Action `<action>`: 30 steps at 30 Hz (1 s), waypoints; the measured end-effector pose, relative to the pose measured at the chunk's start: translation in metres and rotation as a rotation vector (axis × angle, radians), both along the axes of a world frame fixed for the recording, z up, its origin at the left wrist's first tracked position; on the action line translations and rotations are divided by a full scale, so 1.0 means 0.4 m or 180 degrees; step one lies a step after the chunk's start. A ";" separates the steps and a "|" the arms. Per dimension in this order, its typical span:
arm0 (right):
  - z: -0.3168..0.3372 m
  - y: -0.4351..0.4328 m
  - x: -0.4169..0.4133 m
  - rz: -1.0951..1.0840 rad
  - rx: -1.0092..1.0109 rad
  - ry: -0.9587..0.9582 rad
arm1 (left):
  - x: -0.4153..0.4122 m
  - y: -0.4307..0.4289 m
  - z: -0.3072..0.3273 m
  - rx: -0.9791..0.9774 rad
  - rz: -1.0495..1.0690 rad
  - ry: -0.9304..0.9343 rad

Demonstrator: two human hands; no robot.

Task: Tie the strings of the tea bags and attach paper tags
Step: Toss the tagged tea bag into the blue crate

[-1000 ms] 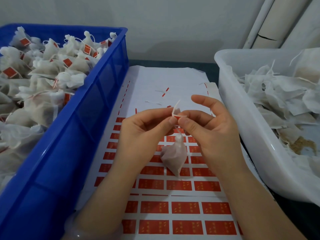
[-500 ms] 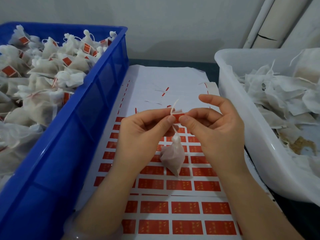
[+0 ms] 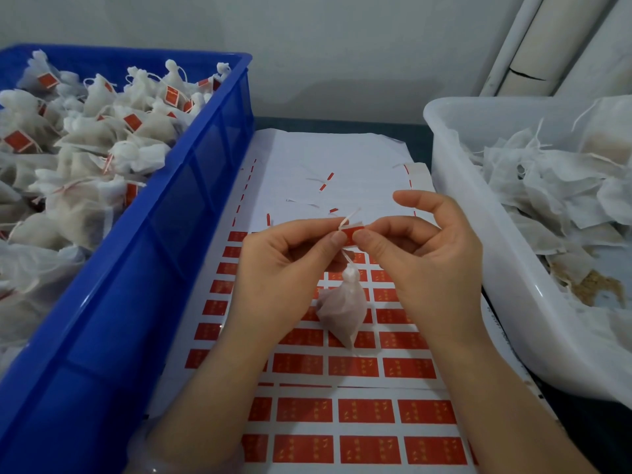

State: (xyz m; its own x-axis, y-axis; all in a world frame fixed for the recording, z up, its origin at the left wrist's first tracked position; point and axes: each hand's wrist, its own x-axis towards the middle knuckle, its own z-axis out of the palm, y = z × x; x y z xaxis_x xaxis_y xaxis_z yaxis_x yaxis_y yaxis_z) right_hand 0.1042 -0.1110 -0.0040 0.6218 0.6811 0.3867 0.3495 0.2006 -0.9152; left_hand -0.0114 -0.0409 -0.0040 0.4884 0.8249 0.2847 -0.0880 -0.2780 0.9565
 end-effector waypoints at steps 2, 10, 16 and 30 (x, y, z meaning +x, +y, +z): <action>-0.001 -0.002 0.001 -0.0008 0.0013 0.0010 | 0.000 0.000 -0.001 0.0006 -0.0009 -0.0004; -0.002 0.000 0.004 0.0123 -0.0053 0.0117 | 0.003 0.002 -0.005 -0.0012 0.0028 -0.0047; -0.003 0.001 -0.004 0.0539 -0.0183 0.0157 | 0.000 0.007 -0.004 0.0024 -0.0040 -0.0071; -0.021 0.008 0.000 0.0450 -0.0113 0.0000 | 0.005 0.010 -0.018 0.0089 -0.0029 0.0076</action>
State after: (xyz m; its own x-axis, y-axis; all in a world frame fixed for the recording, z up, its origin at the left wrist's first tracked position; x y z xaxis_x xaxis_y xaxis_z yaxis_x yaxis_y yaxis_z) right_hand 0.1042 -0.1079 -0.0122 0.5186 0.7751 0.3609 0.3200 0.2155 -0.9226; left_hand -0.0096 -0.0370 -0.0113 0.5028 0.8123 0.2957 -0.0679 -0.3039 0.9503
